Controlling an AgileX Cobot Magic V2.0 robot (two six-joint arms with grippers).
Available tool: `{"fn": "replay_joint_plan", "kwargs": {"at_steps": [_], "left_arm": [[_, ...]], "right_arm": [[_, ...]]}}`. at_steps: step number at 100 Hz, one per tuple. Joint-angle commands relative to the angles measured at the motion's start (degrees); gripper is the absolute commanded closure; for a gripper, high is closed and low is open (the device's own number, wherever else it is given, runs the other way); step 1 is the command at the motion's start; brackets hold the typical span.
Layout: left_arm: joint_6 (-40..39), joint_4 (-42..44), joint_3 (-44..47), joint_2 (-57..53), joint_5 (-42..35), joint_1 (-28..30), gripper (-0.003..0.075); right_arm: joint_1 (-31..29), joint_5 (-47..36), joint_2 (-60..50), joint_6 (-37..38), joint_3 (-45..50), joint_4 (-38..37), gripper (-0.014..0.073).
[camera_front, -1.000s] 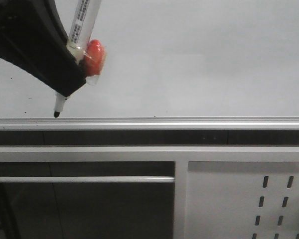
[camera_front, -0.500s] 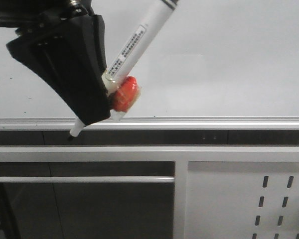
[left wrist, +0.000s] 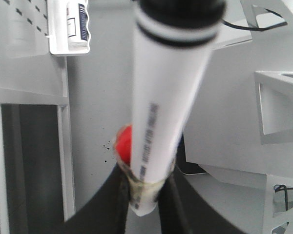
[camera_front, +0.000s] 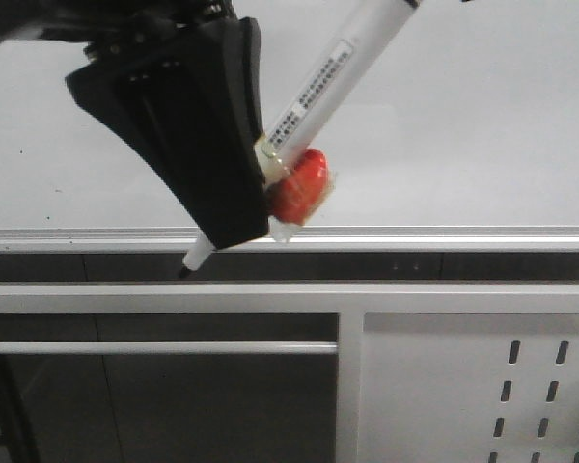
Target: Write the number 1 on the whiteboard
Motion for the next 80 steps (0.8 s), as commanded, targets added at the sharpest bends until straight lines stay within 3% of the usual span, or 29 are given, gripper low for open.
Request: {"fn": "replay_joint_plan", "kwargs": {"at_steps": [1,41,80], "left_arm": [[-0.64,-1.44,-1.87,-1.80,1.91,-0.77,0.0738],[-2.03,-4.13,-7.83,-1.54,1.77,-0.87,0.0738],[-2.16,-2.61,-10.07,1.36,2.14,-5.12,0.0738]], "right_arm": [[0.08,-1.57,-0.40,-0.58,-2.14,3.25,0.0301],[0.08,-1.57,-0.40,-0.58,-2.14,3.34,0.0301],[0.08,-0.53,-0.40,-0.58,-2.14,4.46,0.0301]]}}
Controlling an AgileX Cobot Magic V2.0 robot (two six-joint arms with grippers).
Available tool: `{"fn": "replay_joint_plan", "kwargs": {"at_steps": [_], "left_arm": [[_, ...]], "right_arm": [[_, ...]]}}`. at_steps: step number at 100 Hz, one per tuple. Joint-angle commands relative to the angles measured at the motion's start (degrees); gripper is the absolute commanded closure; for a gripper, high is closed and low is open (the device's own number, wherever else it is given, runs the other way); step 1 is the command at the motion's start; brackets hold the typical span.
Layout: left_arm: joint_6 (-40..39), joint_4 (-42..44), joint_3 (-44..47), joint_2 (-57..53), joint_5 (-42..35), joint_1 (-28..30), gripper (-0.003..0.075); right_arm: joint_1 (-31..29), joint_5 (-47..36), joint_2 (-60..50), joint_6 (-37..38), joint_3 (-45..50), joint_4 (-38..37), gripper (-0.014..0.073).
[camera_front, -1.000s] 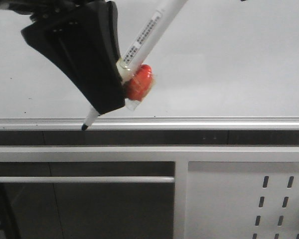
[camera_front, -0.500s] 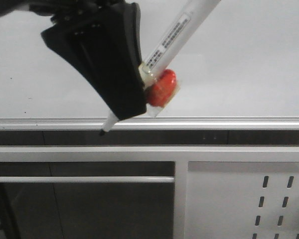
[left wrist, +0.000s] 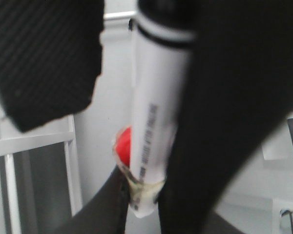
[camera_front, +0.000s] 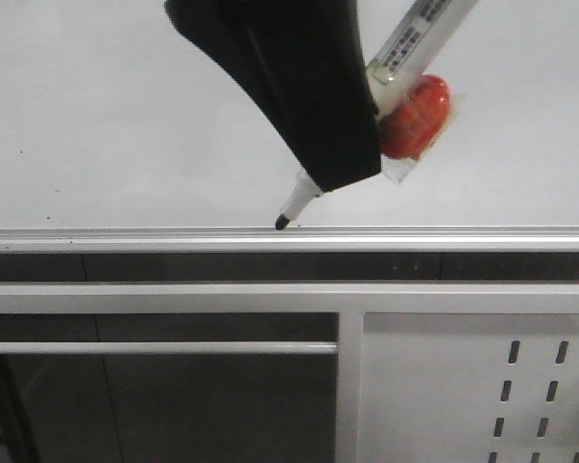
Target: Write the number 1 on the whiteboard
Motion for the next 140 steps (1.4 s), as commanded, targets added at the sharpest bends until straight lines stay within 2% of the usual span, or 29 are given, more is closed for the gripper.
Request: {"fn": "replay_joint_plan", "kwargs": {"at_steps": [1,42,52,73,90,95,102,107,119,125,140], "left_arm": [[-0.66,-1.56,-2.48,-1.41,1.50,-0.85,0.0738],[-2.34,0.90,-4.87,-1.41,1.50,-0.85,0.0738],[-2.34,1.36,-4.87,-1.41,1.50,-0.85,0.0738],[-2.38,2.87,-4.97,-1.41,1.50,-0.85,0.0738],[-2.38,3.82,-5.10,-1.41,1.50,-0.85,0.0727],[-2.38,4.39,-5.10,-1.41,1.50,-0.85,0.0699],[-2.78,4.73,-5.10,-1.41,1.50,-0.85,0.0621],[-2.92,4.73,-5.10,-1.41,1.50,-0.85,0.0535],[-4.34,4.73,-5.10,-1.41,1.50,-0.85,0.0277],[-5.66,4.79,-5.22,-1.53,1.50,-0.85,0.0200],[-8.39,5.31,-5.22,-2.91,1.50,-0.85,0.0185]], "right_arm": [[0.08,-0.73,-0.40,-0.58,-1.99,3.92,0.0301],[0.08,-0.05,-0.40,-0.58,-1.99,3.81,0.0307],[0.08,-0.13,-0.40,-0.58,-1.99,3.13,0.0386],[0.08,-0.01,-0.40,-0.58,-1.99,2.75,0.0671],[0.08,-0.01,-0.40,-0.58,-1.99,2.64,0.0671],[0.08,-0.01,-0.40,-0.58,-1.99,2.64,0.0671],[0.08,0.19,-0.40,-0.58,-1.99,2.52,0.0671],[0.08,0.23,-0.40,-0.58,-1.99,2.39,0.0671],[0.08,0.23,-0.40,-0.58,-1.99,2.30,0.0671],[0.08,-0.37,-0.40,-0.58,-1.99,2.02,0.0671],[0.08,-3.66,-0.64,-0.58,-1.99,-0.75,0.0671]]}}
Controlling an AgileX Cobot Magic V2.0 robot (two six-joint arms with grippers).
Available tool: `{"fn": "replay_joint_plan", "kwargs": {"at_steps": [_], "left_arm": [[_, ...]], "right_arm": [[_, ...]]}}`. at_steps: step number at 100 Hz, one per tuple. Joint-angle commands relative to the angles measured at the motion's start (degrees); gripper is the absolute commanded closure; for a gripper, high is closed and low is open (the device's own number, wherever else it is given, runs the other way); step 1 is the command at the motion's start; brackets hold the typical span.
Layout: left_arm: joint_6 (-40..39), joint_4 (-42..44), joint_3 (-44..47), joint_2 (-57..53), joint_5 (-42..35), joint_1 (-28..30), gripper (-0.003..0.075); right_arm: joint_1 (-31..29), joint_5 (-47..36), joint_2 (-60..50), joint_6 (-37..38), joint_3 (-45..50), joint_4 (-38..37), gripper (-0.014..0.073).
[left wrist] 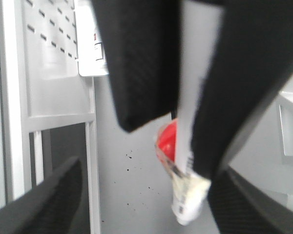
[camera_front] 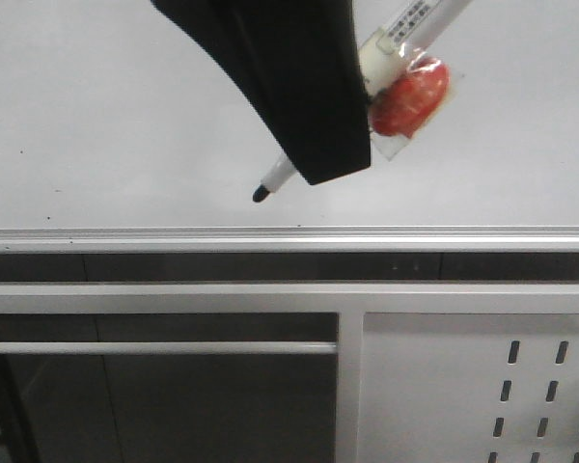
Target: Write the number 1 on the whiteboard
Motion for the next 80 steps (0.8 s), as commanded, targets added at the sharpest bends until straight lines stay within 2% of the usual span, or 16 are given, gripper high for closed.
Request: {"fn": "replay_joint_plan", "kwargs": {"at_steps": [1,20,32,44,64,80], "left_arm": [[-1.69,-0.93,-1.95,-3.75,1.11,-0.25,0.0185],[-6.04,-1.03,-1.95,-8.26,1.11,-0.25,0.0189],[-10.11,-0.35,-1.95,-12.32,1.11,-0.25,0.0233],[-15.17,1.00,-1.85,-16.92,1.11,-0.25,0.0372],[-18.08,1.38,0.61,-25.59,1.11,-0.25,0.0733],[-24.18,1.38,6.85,-32.70,1.11,-0.25,0.0738]], "right_arm": [[-0.01,-3.38,-0.77,-0.07,-1.99,1.18,0.0671],[-0.01,-6.67,-0.91,-0.07,-1.99,-0.88,0.0671],[-0.01,-7.51,-1.28,-0.07,-1.99,-2.85,0.0671],[-0.01,-9.59,-3.34,-0.07,-1.99,-5.60,0.0671],[-0.01,-14.15,-9.34,-0.07,-1.75,-8.65,0.0671],[-0.01,-14.18,-14.13,-0.07,-1.03,-11.42,0.0671]]}}
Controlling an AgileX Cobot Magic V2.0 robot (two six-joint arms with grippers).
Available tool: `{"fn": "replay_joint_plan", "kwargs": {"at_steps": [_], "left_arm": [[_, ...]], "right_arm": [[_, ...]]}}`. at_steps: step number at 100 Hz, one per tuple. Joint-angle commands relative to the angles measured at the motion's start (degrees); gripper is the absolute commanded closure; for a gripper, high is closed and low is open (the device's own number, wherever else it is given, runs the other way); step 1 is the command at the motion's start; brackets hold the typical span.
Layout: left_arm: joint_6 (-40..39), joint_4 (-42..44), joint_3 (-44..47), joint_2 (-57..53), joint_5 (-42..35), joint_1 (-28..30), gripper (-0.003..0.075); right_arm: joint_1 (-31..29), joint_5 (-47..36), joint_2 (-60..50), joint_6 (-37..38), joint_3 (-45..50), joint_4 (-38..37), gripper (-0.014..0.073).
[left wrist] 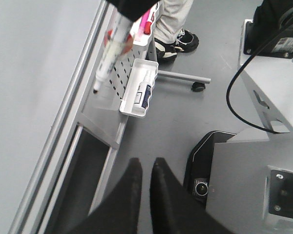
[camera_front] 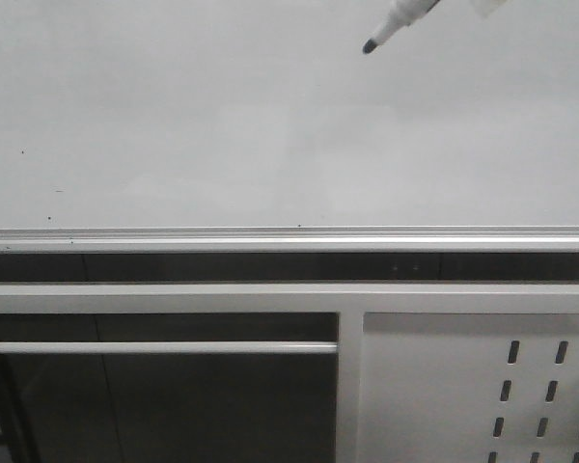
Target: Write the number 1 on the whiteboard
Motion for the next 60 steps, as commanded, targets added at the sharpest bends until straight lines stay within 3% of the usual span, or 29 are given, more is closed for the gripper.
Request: {"fn": "replay_joint_plan", "kwargs": {"at_steps": [1,14,34,60], "left_arm": [[-4.47,-0.81,2.09,-4.68,0.45,-0.25,0.0738],[-10.44,-0.66,8.75,-9.55,0.35,-0.25,0.0738],[-11.03,-5.40,18.35,-14.08,0.46,-0.25,0.0738],[-10.55,-8.25,21.34,-12.86,-2.02,-0.25,0.0738]], "right_arm": [[-0.01,-3.06,-2.65,-0.17,-0.87,0.23,0.0671],[-0.01,-2.91,-5.03,-0.17,0.30,0.23,0.0671],[-0.01,-2.40,-5.61,-0.17,2.11,0.23,0.0671],[-0.01,-2.36,-5.61,-0.17,2.45,0.23,0.0671]]}}
